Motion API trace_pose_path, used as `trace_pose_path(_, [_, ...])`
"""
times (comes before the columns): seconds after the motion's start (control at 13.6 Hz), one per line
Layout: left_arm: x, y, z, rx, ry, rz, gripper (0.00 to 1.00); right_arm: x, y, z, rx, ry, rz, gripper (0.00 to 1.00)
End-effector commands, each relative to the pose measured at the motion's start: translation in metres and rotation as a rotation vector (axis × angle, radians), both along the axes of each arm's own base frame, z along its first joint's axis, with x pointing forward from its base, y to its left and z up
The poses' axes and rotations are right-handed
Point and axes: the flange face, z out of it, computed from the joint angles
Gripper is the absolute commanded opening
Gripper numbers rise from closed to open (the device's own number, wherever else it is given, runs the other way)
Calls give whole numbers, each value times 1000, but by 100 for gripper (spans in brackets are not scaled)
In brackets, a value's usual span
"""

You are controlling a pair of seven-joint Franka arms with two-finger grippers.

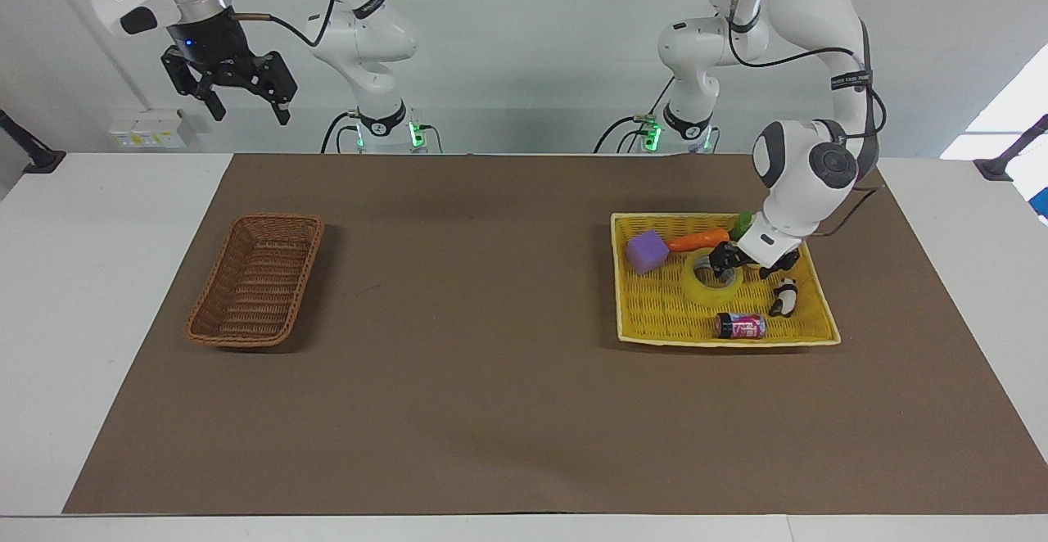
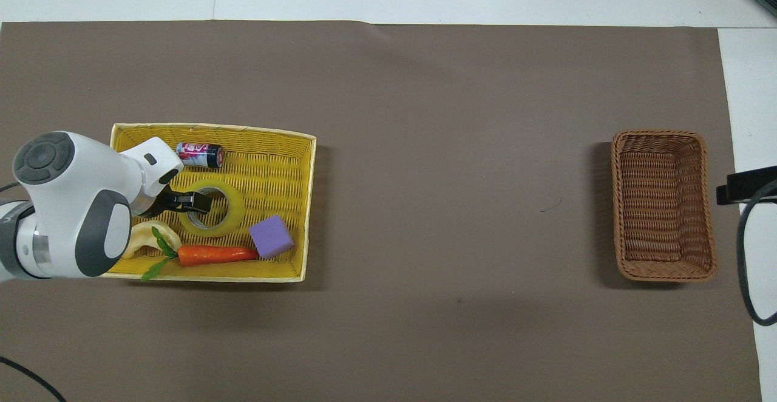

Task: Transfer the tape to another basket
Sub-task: 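Close the left gripper on the rim of the yellow tape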

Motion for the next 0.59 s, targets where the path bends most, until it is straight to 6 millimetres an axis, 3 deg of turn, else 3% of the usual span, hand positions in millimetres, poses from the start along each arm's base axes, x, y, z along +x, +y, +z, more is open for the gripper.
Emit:
trace_pose_path(0.0, [-5,-3,-7,-8,-13,15,81,-7,-2,1,17,6,17,100])
trace_pose_path(0.15, [-5,-3,-8,-7,-10,16,34,-7,-2,1,17,5,17,100])
trace_pose_path(0.29, [-4,-3,-6,-6,-8,27,3,-7,-2,1,17,5,17,100])
trace_pose_path(0.44, [-1,-3,-4,-6,-4,32,0,-7,-2,1,17,5,17,100])
trace_pose_path(0.52, [5,-7,7,-5,-2,39,0,-7,-2,0,17,6,17,100])
